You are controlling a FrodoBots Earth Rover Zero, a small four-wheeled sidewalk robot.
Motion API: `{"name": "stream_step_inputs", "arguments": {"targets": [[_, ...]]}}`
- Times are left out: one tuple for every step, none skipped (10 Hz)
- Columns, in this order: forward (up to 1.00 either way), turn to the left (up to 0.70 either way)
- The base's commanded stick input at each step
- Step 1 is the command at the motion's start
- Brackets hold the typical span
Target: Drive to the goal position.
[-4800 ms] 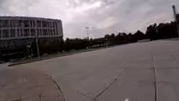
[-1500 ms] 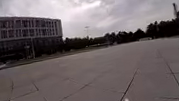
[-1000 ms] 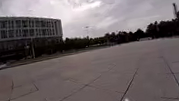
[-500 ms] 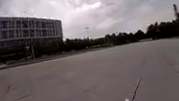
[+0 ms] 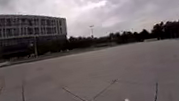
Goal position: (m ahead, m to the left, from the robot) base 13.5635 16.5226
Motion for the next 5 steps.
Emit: {"name": "stream_step_inputs", "arguments": {"targets": [[0.70,0.00],[0.70,0.00],[0.70,0.00],[0.70,0.00],[0.70,0.00]]}}
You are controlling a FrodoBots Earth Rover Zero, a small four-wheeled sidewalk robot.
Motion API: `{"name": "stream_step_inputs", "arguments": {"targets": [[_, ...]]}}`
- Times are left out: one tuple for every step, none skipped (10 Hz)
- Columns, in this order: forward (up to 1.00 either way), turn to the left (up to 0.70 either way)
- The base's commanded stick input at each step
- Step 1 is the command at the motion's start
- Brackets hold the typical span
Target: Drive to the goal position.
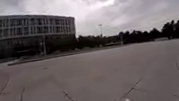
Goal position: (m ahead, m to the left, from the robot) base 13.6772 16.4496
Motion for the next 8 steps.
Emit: {"name": "stream_step_inputs", "arguments": {"targets": [[0.70,0.00],[0.70,0.00],[0.70,0.00],[0.70,0.00],[0.70,0.00],[0.70,0.00],[0.70,0.00],[0.70,0.00]]}}
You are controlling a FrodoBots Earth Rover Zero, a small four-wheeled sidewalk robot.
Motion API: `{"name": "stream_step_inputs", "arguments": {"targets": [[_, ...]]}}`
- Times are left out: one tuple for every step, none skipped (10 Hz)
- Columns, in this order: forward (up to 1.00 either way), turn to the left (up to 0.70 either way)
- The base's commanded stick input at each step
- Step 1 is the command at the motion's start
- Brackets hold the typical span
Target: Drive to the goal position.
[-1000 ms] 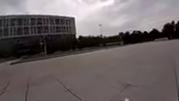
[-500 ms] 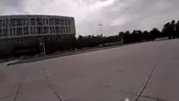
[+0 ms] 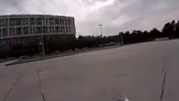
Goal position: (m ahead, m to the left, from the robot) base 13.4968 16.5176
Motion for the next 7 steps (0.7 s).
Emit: {"name": "stream_step_inputs", "arguments": {"targets": [[0.70,0.00],[0.70,0.00],[0.70,0.02],[0.70,0.35],[0.70,0.35],[0.70,0.35],[0.70,0.35]]}}
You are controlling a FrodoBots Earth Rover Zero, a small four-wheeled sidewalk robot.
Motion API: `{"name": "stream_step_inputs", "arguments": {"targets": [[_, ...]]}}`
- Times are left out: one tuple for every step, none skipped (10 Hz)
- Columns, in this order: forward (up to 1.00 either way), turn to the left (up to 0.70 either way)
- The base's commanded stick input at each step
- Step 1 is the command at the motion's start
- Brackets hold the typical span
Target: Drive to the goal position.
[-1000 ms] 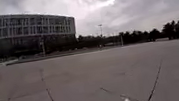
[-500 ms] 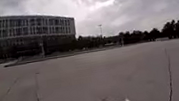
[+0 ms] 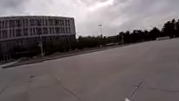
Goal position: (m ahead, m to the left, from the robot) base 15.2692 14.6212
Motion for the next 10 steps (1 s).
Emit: {"name": "stream_step_inputs", "arguments": {"targets": [[0.70,0.35],[0.70,0.35],[0.70,0.35],[0.70,0.35],[0.70,0.35],[0.70,0.35],[0.70,0.35],[0.70,0.35],[0.70,0.35],[0.70,0.31]]}}
